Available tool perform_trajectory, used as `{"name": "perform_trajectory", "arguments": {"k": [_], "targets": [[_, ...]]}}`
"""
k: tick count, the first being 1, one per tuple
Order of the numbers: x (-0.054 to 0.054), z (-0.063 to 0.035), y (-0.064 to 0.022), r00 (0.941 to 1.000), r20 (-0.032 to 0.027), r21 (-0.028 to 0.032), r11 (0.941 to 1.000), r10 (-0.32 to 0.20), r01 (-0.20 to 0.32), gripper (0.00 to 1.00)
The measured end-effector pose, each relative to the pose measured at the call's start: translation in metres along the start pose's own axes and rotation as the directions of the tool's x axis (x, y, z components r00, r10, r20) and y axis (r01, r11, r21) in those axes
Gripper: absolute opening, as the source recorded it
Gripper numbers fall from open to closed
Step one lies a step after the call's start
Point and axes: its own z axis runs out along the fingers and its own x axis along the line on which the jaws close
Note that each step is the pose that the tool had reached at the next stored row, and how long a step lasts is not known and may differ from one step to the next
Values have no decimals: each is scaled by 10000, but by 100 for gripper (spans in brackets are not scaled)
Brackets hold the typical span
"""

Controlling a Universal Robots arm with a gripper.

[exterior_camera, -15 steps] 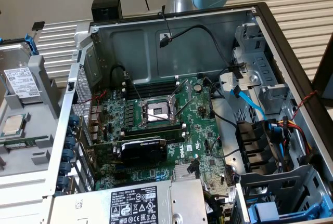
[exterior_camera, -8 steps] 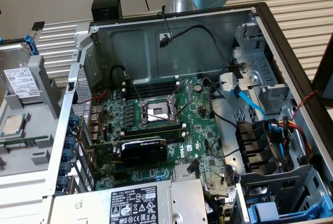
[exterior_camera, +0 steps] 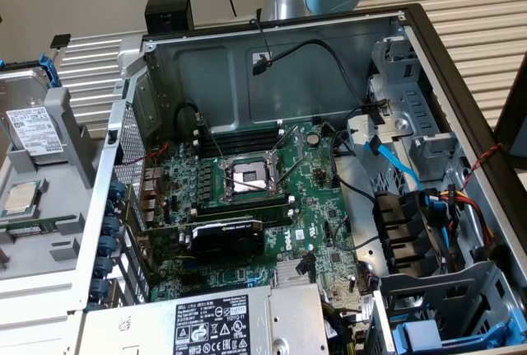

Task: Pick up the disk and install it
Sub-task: 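Pick up the disk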

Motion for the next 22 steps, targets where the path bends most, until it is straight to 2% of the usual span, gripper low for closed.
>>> {"name": "perform_trajectory", "arguments": {"k": [10, 13, 18, 22], "targets": [[0, 0, 0, 10000, 0, 0, 10000, -26, 26, 11], [0, 0, 0, 9987, 7, -5, 9987, -511, 511, 11], [-1, 1, 0, 9898, 20, -11, 9898, -1428, 1428, 11], [-18, 2, 2, 9815, 26, -13, 9815, -1916, 1916, 11]]}}
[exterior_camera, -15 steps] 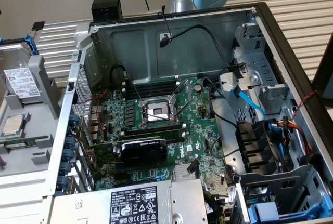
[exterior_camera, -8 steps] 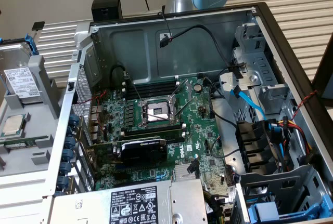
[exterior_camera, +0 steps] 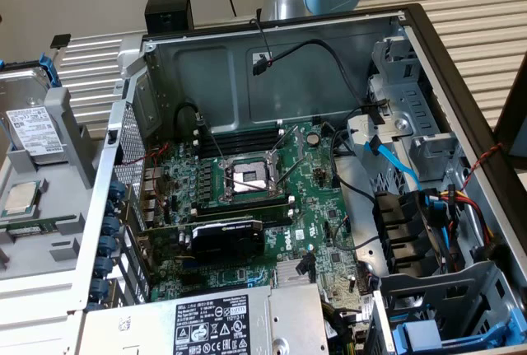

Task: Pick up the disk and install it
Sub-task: 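Pick up the disk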

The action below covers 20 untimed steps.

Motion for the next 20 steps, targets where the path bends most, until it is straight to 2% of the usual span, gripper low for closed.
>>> {"name": "perform_trajectory", "arguments": {"k": [3, 8, 16, 20], "targets": [[-50, 0, -3, 9999, -15, -4, 9999, -141, 141, 11], [-150, 2, 19, 9996, -90, -11, 9997, -253, 253, 11], [-167, 2, 112, 9977, -86, -20, 9977, -678, 678, 11], [-171, 3, 143, 9956, -77, -59, 9956, -935, 934, 11]]}}
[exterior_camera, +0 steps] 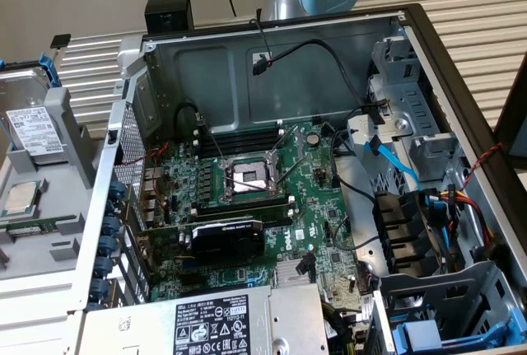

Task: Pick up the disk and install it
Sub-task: 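Pick up the disk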

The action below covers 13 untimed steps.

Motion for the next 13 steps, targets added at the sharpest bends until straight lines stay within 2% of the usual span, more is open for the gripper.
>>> {"name": "perform_trajectory", "arguments": {"k": [3, 8, 10, 13], "targets": [[-4, 1, 24, 10000, 15, -79, 9999, -98, 98, 11], [-8, 1, 30, 9999, 62, -334, 9994, -121, 123, 11], [-9, 0, 32, 9999, 67, -370, 9992, -132, 135, 11], [-11, -1, 33, 9999, 68, -372, 9992, -133, 135, 11]]}}
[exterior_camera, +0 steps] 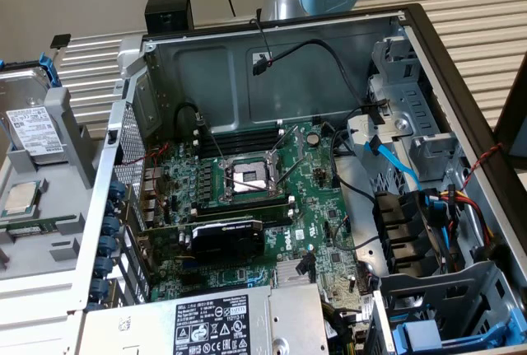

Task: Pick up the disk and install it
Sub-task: 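Pick up the disk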

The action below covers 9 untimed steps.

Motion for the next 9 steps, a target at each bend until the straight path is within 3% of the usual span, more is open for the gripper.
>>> {"name": "perform_trajectory", "arguments": {"k": [6, 9], "targets": [[0, 0, 0, 10000, 0, 1, 10000, 0, 0, 11], [0, 1, 0, 10000, 0, 1, 10000, 1, -1, 24]]}}
